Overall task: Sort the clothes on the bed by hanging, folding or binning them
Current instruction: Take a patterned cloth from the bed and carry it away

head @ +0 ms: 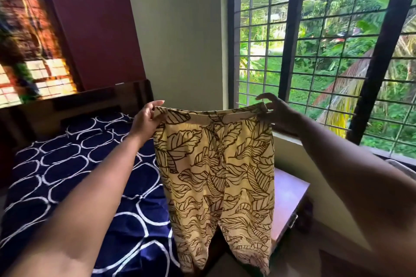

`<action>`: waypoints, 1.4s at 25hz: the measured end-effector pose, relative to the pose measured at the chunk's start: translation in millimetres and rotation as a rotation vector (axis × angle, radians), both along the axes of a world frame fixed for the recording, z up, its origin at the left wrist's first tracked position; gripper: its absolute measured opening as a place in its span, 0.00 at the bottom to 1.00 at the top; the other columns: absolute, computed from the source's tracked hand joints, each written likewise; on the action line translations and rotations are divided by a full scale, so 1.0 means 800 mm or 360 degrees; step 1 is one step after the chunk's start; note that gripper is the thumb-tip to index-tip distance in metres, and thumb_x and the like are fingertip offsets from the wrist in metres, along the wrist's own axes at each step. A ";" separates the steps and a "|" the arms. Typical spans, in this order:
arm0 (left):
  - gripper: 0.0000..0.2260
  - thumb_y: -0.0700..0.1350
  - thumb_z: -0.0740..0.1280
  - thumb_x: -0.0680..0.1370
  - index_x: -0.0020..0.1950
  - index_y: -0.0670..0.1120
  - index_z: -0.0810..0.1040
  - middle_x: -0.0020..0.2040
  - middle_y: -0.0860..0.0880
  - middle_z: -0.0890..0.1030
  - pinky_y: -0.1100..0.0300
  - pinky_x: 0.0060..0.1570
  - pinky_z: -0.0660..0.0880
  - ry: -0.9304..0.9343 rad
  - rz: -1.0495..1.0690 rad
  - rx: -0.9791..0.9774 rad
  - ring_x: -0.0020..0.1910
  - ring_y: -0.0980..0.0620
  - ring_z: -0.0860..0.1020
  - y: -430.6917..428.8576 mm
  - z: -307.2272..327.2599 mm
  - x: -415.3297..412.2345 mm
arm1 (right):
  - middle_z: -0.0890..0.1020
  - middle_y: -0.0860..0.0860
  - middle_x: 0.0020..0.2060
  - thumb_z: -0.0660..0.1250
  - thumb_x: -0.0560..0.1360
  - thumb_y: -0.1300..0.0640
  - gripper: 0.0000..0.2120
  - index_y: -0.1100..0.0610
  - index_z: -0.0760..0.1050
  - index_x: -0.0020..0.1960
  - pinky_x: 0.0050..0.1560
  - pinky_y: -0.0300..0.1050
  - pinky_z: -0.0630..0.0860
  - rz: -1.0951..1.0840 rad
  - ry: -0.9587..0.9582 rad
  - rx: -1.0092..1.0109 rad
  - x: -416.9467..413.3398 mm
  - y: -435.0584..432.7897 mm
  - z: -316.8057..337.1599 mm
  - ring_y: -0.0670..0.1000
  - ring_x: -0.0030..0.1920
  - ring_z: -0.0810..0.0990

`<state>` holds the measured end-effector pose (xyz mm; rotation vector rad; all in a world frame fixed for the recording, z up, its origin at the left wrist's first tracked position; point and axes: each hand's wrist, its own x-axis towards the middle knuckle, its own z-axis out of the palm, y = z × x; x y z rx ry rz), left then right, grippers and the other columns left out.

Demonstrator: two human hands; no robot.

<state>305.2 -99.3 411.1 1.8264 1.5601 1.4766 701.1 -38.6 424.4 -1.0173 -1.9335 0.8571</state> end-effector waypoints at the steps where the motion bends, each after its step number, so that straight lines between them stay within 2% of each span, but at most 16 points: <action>1: 0.18 0.50 0.70 0.75 0.64 0.50 0.75 0.55 0.47 0.81 0.55 0.56 0.76 0.0079 0.0074 -0.0005 0.53 0.51 0.80 0.004 -0.001 0.000 | 0.79 0.55 0.45 0.66 0.73 0.73 0.18 0.61 0.69 0.60 0.36 0.35 0.78 0.0007 0.0072 -0.0094 0.001 0.002 -0.001 0.47 0.41 0.82; 3: 0.16 0.49 0.69 0.77 0.61 0.43 0.78 0.54 0.44 0.82 0.56 0.55 0.75 0.0268 0.0175 -0.0015 0.53 0.48 0.80 0.008 -0.002 0.001 | 0.79 0.55 0.41 0.63 0.76 0.71 0.08 0.64 0.75 0.52 0.38 0.38 0.79 0.0079 0.0182 -0.0262 0.004 0.005 -0.001 0.48 0.39 0.81; 6: 0.13 0.47 0.65 0.79 0.59 0.41 0.78 0.52 0.43 0.82 0.58 0.50 0.72 0.0403 0.0251 -0.0039 0.50 0.48 0.79 0.011 -0.004 0.006 | 0.81 0.56 0.45 0.62 0.76 0.67 0.09 0.63 0.77 0.54 0.46 0.45 0.80 0.0316 0.0343 -0.0481 0.017 0.014 -0.005 0.52 0.45 0.81; 9: 0.10 0.43 0.60 0.82 0.59 0.56 0.74 0.52 0.45 0.79 0.53 0.50 0.75 0.0199 -0.0035 0.0054 0.49 0.47 0.78 0.010 -0.006 0.012 | 0.82 0.54 0.45 0.62 0.77 0.66 0.08 0.58 0.77 0.52 0.46 0.46 0.80 0.0387 0.0448 -0.0581 0.020 0.013 -0.008 0.53 0.46 0.82; 12: 0.25 0.37 0.57 0.82 0.57 0.71 0.71 0.58 0.47 0.77 0.54 0.53 0.77 0.0355 -0.0347 -0.0055 0.55 0.50 0.77 0.009 -0.002 0.014 | 0.79 0.56 0.43 0.59 0.77 0.71 0.10 0.58 0.72 0.52 0.38 0.42 0.80 0.0309 0.0415 -0.0554 0.017 0.015 -0.006 0.52 0.40 0.80; 14: 0.27 0.35 0.57 0.81 0.52 0.72 0.72 0.57 0.47 0.78 0.54 0.55 0.77 0.0706 -0.0335 -0.0148 0.54 0.50 0.78 0.014 0.002 0.015 | 0.79 0.57 0.45 0.55 0.77 0.73 0.16 0.58 0.72 0.59 0.37 0.42 0.81 0.0211 0.0293 -0.0598 0.014 0.013 -0.005 0.52 0.40 0.82; 16: 0.20 0.35 0.59 0.81 0.51 0.64 0.73 0.55 0.48 0.78 0.54 0.57 0.76 0.0835 -0.0276 -0.0140 0.53 0.51 0.78 0.018 0.001 0.019 | 0.81 0.59 0.48 0.58 0.77 0.70 0.15 0.59 0.74 0.60 0.43 0.45 0.82 0.0189 0.0226 -0.0683 0.011 0.013 -0.008 0.55 0.44 0.82; 18: 0.17 0.35 0.59 0.81 0.51 0.60 0.71 0.52 0.50 0.77 0.56 0.59 0.75 0.0705 -0.0305 -0.0109 0.53 0.53 0.77 0.021 -0.003 0.025 | 0.83 0.57 0.45 0.64 0.77 0.56 0.09 0.59 0.77 0.54 0.49 0.49 0.79 0.0040 -0.0032 -0.0694 0.008 0.010 -0.010 0.57 0.47 0.81; 20: 0.12 0.36 0.60 0.81 0.52 0.54 0.72 0.49 0.51 0.77 0.58 0.57 0.75 0.0665 -0.0360 -0.0088 0.52 0.52 0.78 0.020 -0.007 0.036 | 0.84 0.55 0.44 0.66 0.73 0.39 0.21 0.57 0.80 0.51 0.54 0.52 0.78 -0.0217 -0.0534 -0.0636 0.007 0.010 -0.008 0.57 0.48 0.81; 21: 0.07 0.39 0.62 0.80 0.53 0.51 0.73 0.48 0.51 0.78 0.57 0.56 0.76 0.0681 -0.0373 -0.0094 0.51 0.50 0.78 0.020 -0.008 0.042 | 0.83 0.54 0.46 0.66 0.72 0.36 0.25 0.57 0.79 0.53 0.57 0.53 0.77 -0.0305 -0.0786 -0.0595 0.006 0.010 -0.006 0.56 0.49 0.81; 23: 0.05 0.42 0.66 0.78 0.54 0.48 0.73 0.46 0.51 0.79 0.56 0.52 0.78 0.0710 -0.0388 -0.0129 0.47 0.52 0.79 0.018 -0.007 0.052 | 0.81 0.53 0.47 0.68 0.71 0.37 0.25 0.57 0.78 0.55 0.58 0.54 0.77 -0.0303 -0.1094 -0.0582 0.006 0.006 -0.002 0.55 0.49 0.81; 26: 0.14 0.43 0.69 0.76 0.61 0.47 0.74 0.40 0.56 0.76 0.63 0.41 0.75 0.0831 -0.0435 -0.0015 0.37 0.59 0.76 0.015 -0.007 0.053 | 0.84 0.56 0.45 0.67 0.73 0.40 0.21 0.57 0.79 0.52 0.54 0.54 0.80 -0.0183 -0.1256 -0.0681 0.009 0.002 0.002 0.56 0.45 0.84; 27: 0.14 0.44 0.69 0.76 0.61 0.50 0.75 0.40 0.55 0.77 0.64 0.41 0.75 0.0885 -0.0422 0.0028 0.37 0.58 0.77 0.016 -0.008 0.049 | 0.84 0.56 0.45 0.67 0.73 0.41 0.19 0.56 0.79 0.51 0.53 0.54 0.80 -0.0174 -0.1251 -0.0690 0.010 0.003 0.000 0.56 0.45 0.84; 30: 0.12 0.43 0.71 0.75 0.50 0.61 0.78 0.47 0.57 0.82 0.64 0.51 0.77 0.0861 -0.0358 0.0083 0.46 0.61 0.81 0.014 -0.009 0.043 | 0.83 0.59 0.49 0.68 0.75 0.48 0.12 0.57 0.78 0.49 0.55 0.56 0.79 -0.0225 -0.0942 -0.0779 0.010 0.015 -0.006 0.58 0.49 0.83; 33: 0.13 0.39 0.71 0.74 0.46 0.59 0.79 0.46 0.58 0.82 0.64 0.51 0.78 0.0772 -0.0329 -0.0036 0.45 0.61 0.81 0.014 -0.005 0.043 | 0.83 0.59 0.48 0.68 0.76 0.50 0.12 0.60 0.78 0.51 0.59 0.59 0.76 -0.0370 -0.0712 -0.0861 0.009 0.023 -0.010 0.60 0.53 0.82; 35: 0.09 0.38 0.71 0.75 0.47 0.53 0.81 0.44 0.53 0.82 0.63 0.49 0.79 0.0822 -0.0314 -0.0158 0.43 0.58 0.81 0.016 -0.006 0.040 | 0.83 0.57 0.47 0.70 0.74 0.50 0.14 0.60 0.78 0.51 0.60 0.60 0.75 -0.0464 -0.0620 -0.0825 0.009 0.028 -0.012 0.60 0.55 0.80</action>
